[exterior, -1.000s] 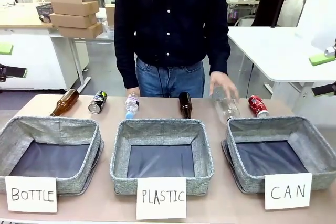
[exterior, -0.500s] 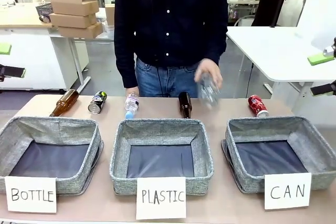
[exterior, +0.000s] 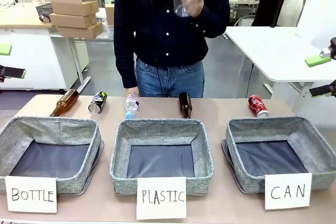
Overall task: Sort the can waste into the basket.
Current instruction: Pick up the can waste from the table and place it in the right Fabric basket.
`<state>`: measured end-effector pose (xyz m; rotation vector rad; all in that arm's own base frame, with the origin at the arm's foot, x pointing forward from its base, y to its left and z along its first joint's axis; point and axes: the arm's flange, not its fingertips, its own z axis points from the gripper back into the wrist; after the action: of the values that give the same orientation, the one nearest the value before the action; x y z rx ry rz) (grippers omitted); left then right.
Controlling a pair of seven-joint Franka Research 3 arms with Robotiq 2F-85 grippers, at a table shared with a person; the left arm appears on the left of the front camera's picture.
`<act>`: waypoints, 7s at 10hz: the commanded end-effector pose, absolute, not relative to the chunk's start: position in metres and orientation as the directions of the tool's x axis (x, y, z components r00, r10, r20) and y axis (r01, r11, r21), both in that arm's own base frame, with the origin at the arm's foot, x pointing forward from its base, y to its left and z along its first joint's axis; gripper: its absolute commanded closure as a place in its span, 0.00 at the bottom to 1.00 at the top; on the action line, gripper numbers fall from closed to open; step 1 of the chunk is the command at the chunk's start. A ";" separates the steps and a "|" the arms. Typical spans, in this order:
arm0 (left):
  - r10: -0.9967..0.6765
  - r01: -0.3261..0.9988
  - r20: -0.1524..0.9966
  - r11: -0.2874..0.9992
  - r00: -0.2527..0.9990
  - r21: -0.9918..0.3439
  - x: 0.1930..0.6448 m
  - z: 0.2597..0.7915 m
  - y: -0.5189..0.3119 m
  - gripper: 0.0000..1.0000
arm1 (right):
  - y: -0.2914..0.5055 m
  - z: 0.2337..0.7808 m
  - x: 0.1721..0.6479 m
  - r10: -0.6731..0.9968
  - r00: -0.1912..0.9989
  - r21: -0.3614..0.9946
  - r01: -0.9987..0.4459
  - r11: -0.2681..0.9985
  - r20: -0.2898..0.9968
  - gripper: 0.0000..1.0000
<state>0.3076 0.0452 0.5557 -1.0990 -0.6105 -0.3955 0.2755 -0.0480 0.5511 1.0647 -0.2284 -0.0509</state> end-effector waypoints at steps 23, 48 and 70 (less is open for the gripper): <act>-0.193 0.204 0.230 0.979 0.954 -0.024 0.661 0.315 -0.085 0.00 | -0.049 0.552 0.272 -0.153 0.973 0.878 -0.083 0.471 0.174 0.00; -0.677 0.820 0.463 0.455 0.572 -0.349 0.319 0.524 -0.033 1.00 | -0.049 0.552 0.272 -0.153 0.973 0.878 -0.083 0.471 0.174 0.00; -0.852 0.964 0.471 -0.267 -0.228 -0.017 0.366 0.423 -0.620 0.14 | -0.225 0.541 0.139 -0.601 0.784 0.828 0.225 0.513 0.159 0.00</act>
<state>0.3646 -0.6159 0.4203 -0.4963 -0.3512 -1.7855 0.1393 -0.2266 0.5401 0.9043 -0.4554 -0.5190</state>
